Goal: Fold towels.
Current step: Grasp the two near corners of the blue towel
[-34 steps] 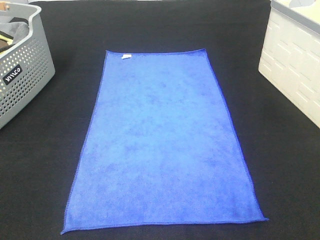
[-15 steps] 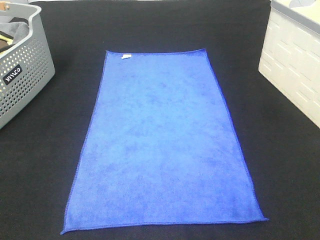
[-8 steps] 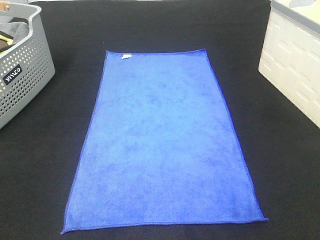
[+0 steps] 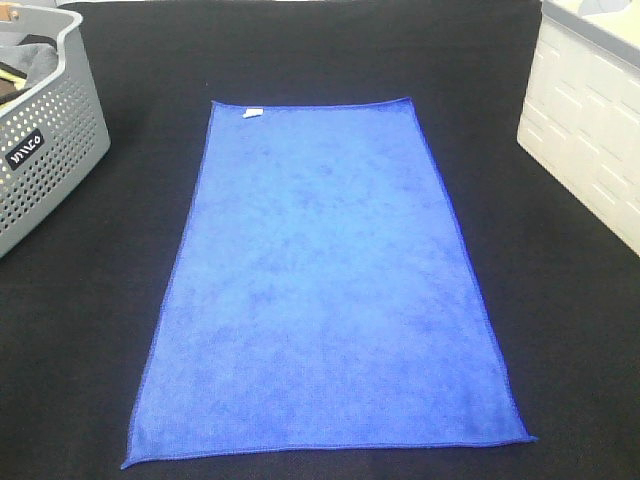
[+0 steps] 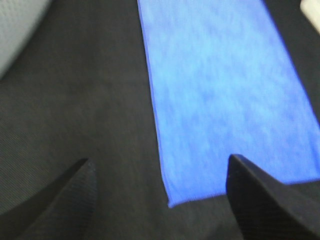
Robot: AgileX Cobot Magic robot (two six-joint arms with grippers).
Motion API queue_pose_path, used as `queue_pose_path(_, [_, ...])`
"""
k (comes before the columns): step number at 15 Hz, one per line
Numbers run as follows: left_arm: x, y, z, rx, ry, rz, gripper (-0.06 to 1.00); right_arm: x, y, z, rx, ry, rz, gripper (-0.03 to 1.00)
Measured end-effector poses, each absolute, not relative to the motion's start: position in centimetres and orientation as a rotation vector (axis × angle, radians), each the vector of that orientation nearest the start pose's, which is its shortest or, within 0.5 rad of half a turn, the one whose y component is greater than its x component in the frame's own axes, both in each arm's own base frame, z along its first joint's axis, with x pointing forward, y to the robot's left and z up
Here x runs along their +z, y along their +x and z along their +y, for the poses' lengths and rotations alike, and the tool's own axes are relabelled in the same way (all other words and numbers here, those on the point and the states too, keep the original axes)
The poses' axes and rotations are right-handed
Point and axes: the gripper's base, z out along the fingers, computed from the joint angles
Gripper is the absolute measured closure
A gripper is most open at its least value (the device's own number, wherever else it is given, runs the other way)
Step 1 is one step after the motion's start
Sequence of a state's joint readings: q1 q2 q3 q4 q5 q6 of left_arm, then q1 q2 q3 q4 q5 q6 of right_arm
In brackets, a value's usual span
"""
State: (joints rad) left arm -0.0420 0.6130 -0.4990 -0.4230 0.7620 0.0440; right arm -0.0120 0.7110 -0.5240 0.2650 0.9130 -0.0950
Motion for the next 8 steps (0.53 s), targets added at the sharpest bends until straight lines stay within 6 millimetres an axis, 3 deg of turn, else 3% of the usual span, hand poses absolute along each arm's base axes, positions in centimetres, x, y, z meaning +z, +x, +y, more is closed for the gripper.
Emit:
queue_pose_path(5, [22.2, 17.0, -4.4, -0.652, -0.128, 2.599, 0.25, 23.0, 15.4, 1.5, 0.281, 0.091, 2.687, 0.12])
queue_pose_path(8, [18.6, 19.5, -5.1, -0.762, -0.166, 2.702, 0.25, 20.3, 17.7, 1.6, 0.303, 0.11, 2.79, 0.12])
